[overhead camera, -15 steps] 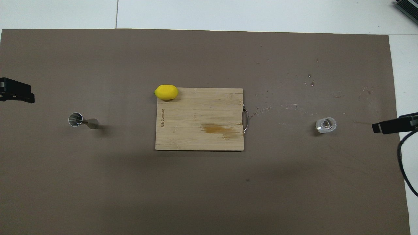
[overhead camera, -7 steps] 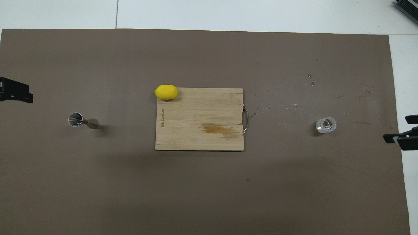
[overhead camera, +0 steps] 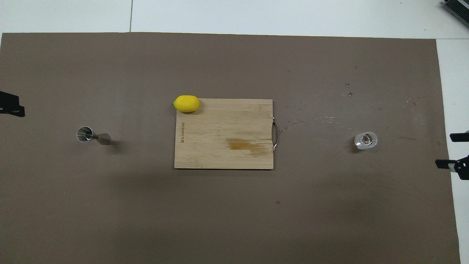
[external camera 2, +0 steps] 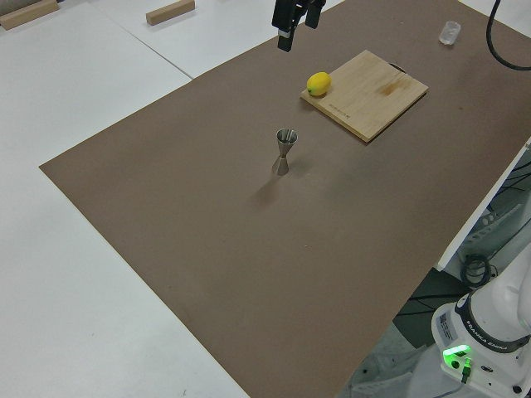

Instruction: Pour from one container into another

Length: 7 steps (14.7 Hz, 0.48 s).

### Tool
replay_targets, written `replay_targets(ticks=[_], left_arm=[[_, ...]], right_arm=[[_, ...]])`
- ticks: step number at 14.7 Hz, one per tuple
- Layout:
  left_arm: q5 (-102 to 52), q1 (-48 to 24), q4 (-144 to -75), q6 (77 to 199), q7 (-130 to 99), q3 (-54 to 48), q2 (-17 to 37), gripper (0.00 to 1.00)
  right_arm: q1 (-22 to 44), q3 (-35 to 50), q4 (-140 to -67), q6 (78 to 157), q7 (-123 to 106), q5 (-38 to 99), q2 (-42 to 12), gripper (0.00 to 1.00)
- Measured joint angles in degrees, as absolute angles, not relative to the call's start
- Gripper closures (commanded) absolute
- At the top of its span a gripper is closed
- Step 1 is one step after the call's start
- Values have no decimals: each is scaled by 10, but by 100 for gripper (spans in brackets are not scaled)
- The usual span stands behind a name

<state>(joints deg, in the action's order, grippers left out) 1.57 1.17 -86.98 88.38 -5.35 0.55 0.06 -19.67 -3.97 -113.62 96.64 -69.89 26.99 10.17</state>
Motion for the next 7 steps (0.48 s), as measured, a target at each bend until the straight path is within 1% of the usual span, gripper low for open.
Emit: replay_targets(ticks=[2,4,7], left_arm=[[16,12,-889,909,-54,5,-4,0],[16,15,-930,945,-54,7,-15,0],[14,26,-985,985,-54,7,-30,0]], right_arm=[[-216,-40,-1166,981,-759,305,99,0],[-230,-40,-1192,996,-840,339,87,0],[-251,-40,-1207,1005,-988,393,33,0]])
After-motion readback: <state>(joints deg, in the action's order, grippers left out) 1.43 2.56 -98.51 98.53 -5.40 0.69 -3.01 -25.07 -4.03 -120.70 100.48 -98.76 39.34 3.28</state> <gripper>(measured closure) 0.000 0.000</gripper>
